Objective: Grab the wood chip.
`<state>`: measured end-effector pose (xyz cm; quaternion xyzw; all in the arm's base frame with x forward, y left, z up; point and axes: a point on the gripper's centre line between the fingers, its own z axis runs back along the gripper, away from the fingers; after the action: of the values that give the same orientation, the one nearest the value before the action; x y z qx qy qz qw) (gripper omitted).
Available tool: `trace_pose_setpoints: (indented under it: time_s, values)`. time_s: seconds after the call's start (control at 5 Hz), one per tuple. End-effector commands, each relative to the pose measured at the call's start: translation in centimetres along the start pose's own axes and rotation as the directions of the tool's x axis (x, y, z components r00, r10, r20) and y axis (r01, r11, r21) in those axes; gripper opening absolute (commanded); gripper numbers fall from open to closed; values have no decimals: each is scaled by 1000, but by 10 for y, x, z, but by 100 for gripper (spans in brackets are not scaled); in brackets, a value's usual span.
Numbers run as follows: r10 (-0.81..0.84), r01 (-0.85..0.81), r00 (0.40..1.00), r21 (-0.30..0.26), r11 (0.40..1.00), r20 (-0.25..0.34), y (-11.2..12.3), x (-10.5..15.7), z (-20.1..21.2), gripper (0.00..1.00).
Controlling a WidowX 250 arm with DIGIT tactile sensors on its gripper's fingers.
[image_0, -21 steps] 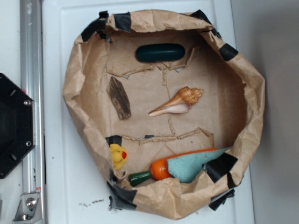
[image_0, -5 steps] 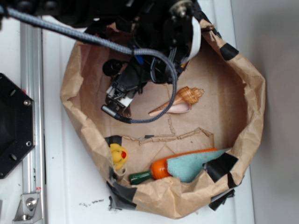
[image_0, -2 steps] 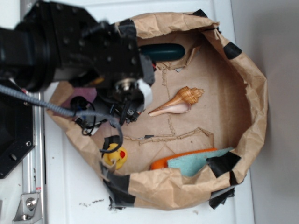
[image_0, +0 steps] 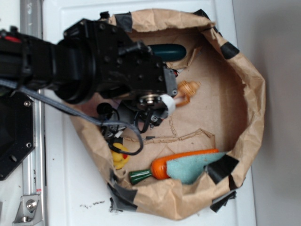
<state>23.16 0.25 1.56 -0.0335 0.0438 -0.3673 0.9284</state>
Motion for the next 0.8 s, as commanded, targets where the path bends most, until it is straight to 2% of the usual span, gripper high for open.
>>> trace_pose_setpoints:
  time_s: [0.0,0.2,0.6]
  values:
    - [13,-13,1000,26,1000,13,5,6,1,100]
    - [15,-15,1000,40,999,4,2,4,-1,0]
    - [20,-20,1000,52,998,13,4,4,0,0]
